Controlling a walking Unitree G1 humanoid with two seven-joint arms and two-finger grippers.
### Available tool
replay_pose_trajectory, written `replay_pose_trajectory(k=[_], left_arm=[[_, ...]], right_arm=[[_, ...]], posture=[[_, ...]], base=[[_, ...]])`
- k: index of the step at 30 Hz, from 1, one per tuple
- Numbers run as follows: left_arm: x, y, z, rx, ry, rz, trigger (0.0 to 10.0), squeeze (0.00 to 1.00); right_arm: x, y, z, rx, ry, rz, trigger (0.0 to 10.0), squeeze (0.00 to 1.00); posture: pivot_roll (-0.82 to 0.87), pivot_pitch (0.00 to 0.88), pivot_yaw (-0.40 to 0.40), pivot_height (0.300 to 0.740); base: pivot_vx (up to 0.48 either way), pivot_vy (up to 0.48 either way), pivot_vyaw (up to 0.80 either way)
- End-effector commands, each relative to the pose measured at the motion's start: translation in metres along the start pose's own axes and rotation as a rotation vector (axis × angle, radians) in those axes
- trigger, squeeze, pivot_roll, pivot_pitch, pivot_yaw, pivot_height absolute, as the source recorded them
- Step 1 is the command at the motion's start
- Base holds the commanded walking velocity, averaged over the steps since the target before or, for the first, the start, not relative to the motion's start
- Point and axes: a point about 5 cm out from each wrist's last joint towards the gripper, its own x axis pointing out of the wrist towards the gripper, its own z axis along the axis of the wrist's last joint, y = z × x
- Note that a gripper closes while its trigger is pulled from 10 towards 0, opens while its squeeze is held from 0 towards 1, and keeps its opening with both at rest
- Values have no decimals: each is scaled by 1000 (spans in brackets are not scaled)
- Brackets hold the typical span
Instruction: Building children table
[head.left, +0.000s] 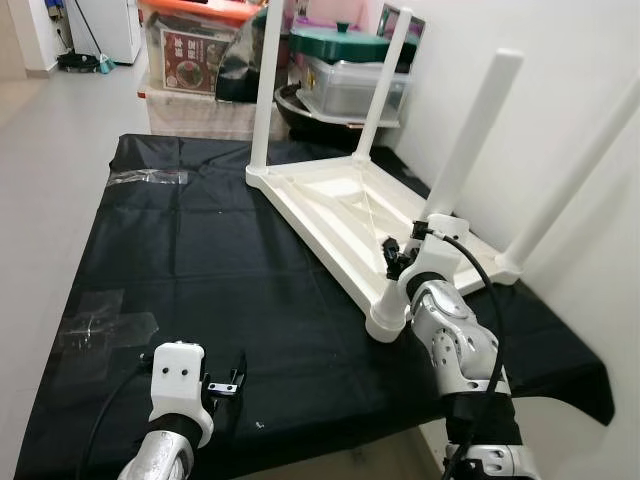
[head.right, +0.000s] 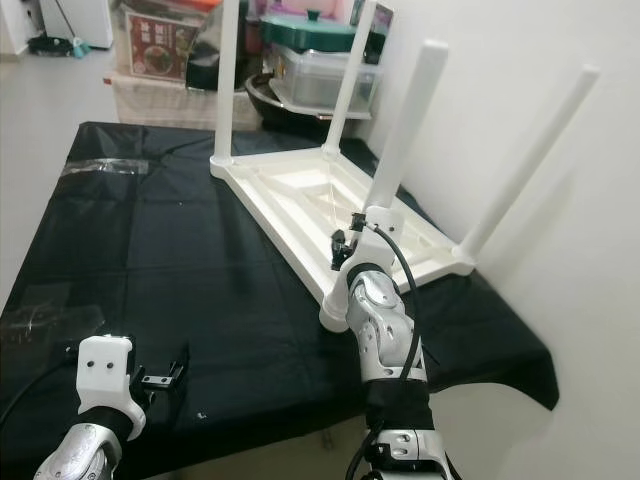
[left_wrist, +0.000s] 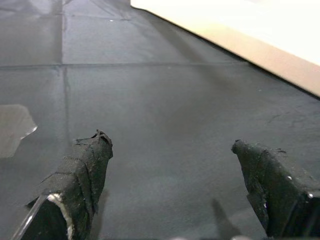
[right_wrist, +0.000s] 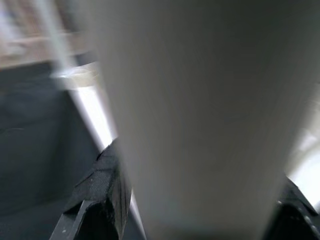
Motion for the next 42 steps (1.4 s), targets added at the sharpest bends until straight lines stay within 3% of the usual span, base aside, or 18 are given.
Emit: replay_pose_trajectory(k=[1,8,9,10,11,21,23,25,26,28,29,32,33,35,36,38,39,42], left_arm=[[2,-1,-5,-2,19,-11,10000,0],[4,-2,-4,-6,14,-20,10000,0],[4,-3,-5,-6,16,-22,10000,0],[3,-4,-6,-6,18,-24,10000,0],[3,-4,-5,-5,16,-22,10000,0],[3,-1,-2,2,6,2,10000,0],[0,-1,-2,5,11,-3,10000,0],[-1,0,-2,5,14,-5,10000,0],[-2,-1,-2,8,19,-10,10000,0],[-2,-1,-3,9,22,-13,10000,0],[-3,-1,-3,10,25,-16,10000,0],[-2,-1,-3,6,26,-17,10000,0],[-1,-2,-3,5,26,-18,10000,0],[0,-2,-3,5,26,-20,10000,0],[-1,-1,-3,5,25,-19,10000,0],[-1,0,-3,5,24,-13,10000,0],[-1,2,-3,5,24,-7,10000,0],[0,2,-2,-1,19,-12,10000,0]], right_arm=[[0,8,28,11,-89,335,10000,0],[-4,11,16,-7,-41,661,10000,0],[0,11,8,9,1,680,3098,0],[2,11,1,22,33,695,3098,0],[10,9,-7,32,79,642,0,0],[28,1,-30,-59,236,376,0,0],[14,-43,-50,-16,226,-339,0,0],[2,-44,-61,30,264,-512,0,0],[-9,-37,-66,65,287,-573,2078,0],[-12,-28,-67,86,295,-544,2078,0],[-15,-16,-70,117,325,-496,10000,0],[-15,5,-71,134,370,-369,10000,0],[-12,12,-63,116,331,-256,10000,533],[-10,16,-57,97,300,-184,10000,533],[-5,16,-48,134,265,-124,10000,1000],[-1,16,-35,170,232,-80,10000,851],[3,15,-22,221,206,-28,10000,0],[5,15,26,273,72,304,10000,0]], posture=[[166,0,-154,740],[161,0,-154,740],[174,0,-162,740],[174,0,-162,740],[185,0,-167,740],[199,0,-179,740],[189,0,-166,740],[181,0,-158,740],[173,0,-147,740],[173,0,-147,740],[171,0,-142,740],[160,0,-135,740],[160,0,-143,740],[160,0,-143,740],[169,0,-152,740],[167,0,-156,740],[166,0,-157,740],[153,0,-152,740]], base=[[0,0,0],[0,0,0],[0,0,0],[0,0,0],[0,0,0],[0,0,0],[0,0,0],[0,0,0],[0,0,0],[0,0,0],[0,0,0],[0,0,0],[0,0,0],[0,0,0],[0,0,0],[0,0,0],[0,0,0],[0,0,0]])
